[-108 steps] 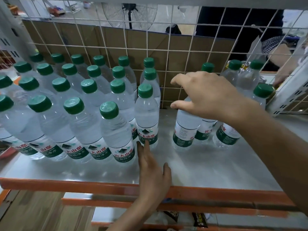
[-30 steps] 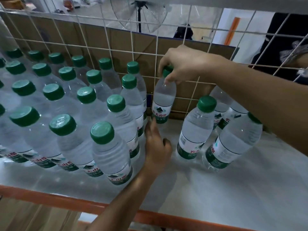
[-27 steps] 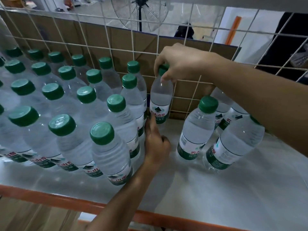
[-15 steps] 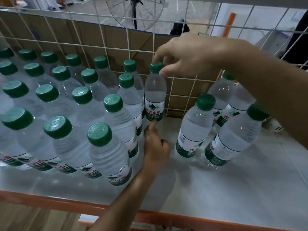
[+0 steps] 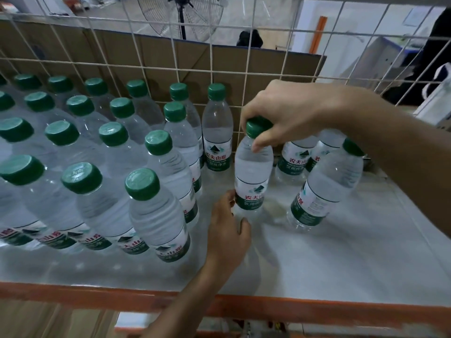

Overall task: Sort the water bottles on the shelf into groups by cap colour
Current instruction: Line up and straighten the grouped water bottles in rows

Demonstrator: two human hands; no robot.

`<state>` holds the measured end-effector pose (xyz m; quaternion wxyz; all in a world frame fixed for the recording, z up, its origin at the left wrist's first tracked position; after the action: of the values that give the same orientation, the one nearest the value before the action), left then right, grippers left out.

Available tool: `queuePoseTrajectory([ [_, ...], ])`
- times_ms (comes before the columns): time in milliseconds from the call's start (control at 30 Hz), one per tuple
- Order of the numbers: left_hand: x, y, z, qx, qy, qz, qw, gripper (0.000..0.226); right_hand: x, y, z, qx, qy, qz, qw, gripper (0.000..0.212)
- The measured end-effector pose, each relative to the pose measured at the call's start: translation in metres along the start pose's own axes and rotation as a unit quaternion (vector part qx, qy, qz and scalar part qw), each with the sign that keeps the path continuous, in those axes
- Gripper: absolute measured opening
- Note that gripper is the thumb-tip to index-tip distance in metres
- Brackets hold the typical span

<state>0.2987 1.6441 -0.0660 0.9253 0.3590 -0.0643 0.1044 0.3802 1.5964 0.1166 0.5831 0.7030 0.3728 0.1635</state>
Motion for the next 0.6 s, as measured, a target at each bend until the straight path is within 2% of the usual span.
queuePoseTrajectory([
  [133,-0.001,0.010,-0.013,0.028,0.043,0.030,0.998,0.075,0.012,0.006,-0.015,-0.017,0.029,0.073,0.997,0.038],
  [233,0.000,0.011,-0.018,0.028,0.070,0.028,0.997,0.084,0.025,0.004,-0.017,0.004,0.027,0.092,0.995,0.039],
  [600,0.010,0.004,-0.028,0.041,0.081,0.024,0.996,0.082,0.047,0.004,-0.003,0.035,-0.020,0.153,0.987,0.038],
])
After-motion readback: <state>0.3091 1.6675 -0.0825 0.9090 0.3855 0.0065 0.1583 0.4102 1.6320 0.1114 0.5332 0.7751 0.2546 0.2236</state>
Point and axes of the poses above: each hand's wrist, its own x-axis towards the middle knuckle, its own y-axis out of the back of the hand, z = x × y, the point moved 10 cm from there along x, towards the middle knuckle, and after that the axes turned 15 degrees about x, right-handed, at the moved point
